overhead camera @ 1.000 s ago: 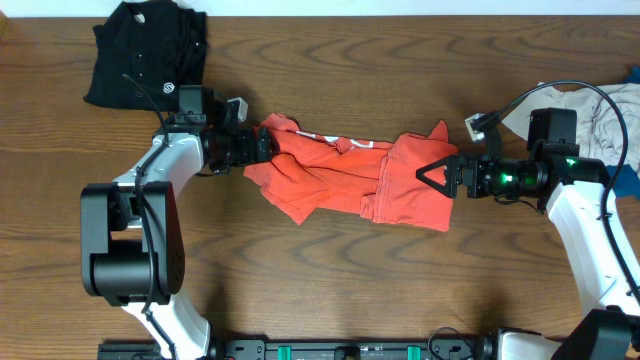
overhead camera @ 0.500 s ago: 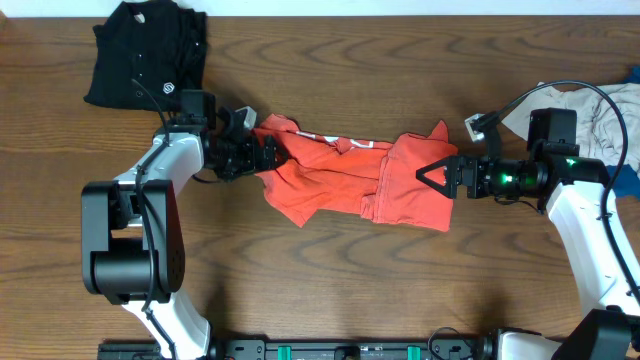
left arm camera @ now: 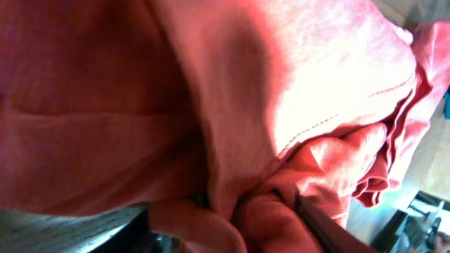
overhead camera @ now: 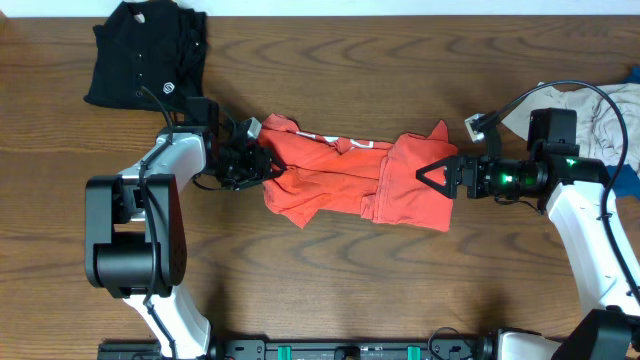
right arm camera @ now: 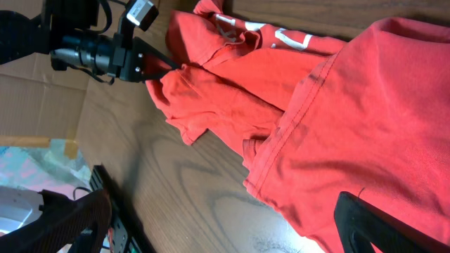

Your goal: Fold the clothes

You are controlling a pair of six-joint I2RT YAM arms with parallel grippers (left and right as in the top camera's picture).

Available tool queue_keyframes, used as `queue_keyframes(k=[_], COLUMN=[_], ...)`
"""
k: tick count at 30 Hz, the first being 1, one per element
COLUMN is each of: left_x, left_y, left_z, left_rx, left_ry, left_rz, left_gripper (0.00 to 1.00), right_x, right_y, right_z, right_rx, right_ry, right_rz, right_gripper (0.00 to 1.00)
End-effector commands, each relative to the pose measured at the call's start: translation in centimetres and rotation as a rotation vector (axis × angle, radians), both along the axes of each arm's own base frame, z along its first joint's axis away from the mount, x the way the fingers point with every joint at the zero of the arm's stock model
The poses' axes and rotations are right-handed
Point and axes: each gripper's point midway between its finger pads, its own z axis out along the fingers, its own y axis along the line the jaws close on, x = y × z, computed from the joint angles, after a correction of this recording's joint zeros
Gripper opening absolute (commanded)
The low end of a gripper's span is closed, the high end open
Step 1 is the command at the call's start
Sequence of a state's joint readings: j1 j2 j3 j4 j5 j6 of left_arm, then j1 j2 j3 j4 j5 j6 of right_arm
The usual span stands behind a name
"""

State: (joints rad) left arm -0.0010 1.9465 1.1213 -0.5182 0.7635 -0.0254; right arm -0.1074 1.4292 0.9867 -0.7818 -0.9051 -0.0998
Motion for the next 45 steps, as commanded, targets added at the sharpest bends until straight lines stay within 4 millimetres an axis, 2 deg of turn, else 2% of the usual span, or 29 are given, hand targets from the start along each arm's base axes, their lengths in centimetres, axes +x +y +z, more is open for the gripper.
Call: queue_keyframes(k=[1,11,15,19,23,24,29,35,40,41,42,43,44,45], left_x=[-0.5,0.3,0.2,0.1,0.6,0.8,0.8,0.2,-0.2,-0.3,-0.3,-0.3,-0.4,-0.4], left_y=[-0.1,0.4,2.3,4.3,6.5,7.3,8.9,8.8,7.4,7.1,6.9,6.8,6.8,6.8], left_z=[-0.6,-0.6,-1.2,-0.7,1.1,2.1,5.5,9.8,11.5,11.6,11.6,11.5,11.3,11.0], left_rx=[-0.003,0.013,0.116,0.222,0.345,0.388,0.47,0.466,0.456,0.454,0.453,0.454,0.455,0.457], left_ry=[0.015,-0.01,0.024,0.025,-0.01,-0.035,-0.117,-0.216,-0.269,-0.273,-0.274,-0.271,-0.264,-0.256], left_rz=[-0.011,0.001,0.054,0.096,0.185,0.214,0.257,0.276,0.248,0.24,0.234,0.23,0.229,0.227], left_gripper=[0.44,0.07,0.06,0.06,0.05,0.06,0.06,0.06,0.06,0.09,0.16,0.33,0.66,0.92], right_x=[-0.1,-0.2,-0.2,-0.2,-0.2,-0.2,-0.4,-0.5,-0.5,-0.5,-0.5,-0.5,-0.5,-0.5], right_y=[0.1,0.1,0.1,0.0,-0.1,-0.1,0.1,0.3,0.3,0.3,0.3,0.3,0.3,0.4], right_z=[0.8,0.7,0.7,0.7,0.4,0.4,0.2,0.2,0.2,0.2,0.2,0.2,0.2,0.2], right_rx=[0.002,0.003,0.003,0.0,-0.015,-0.018,-0.026,-0.027,-0.028,-0.028,-0.028,-0.028,-0.027,-0.028], right_ry=[-0.039,-0.031,-0.031,-0.03,-0.026,-0.022,-0.022,-0.024,-0.027,-0.026,-0.026,-0.025,-0.024,-0.024], right_rz=[0.014,0.014,0.014,0.013,0.008,0.008,0.02,0.028,0.03,0.03,0.03,0.03,0.031,0.033], right_gripper=[0.99,0.99,0.99,0.99,0.99,0.99,0.99,0.99,0.99,0.99,0.99,0.99,0.99,0.99])
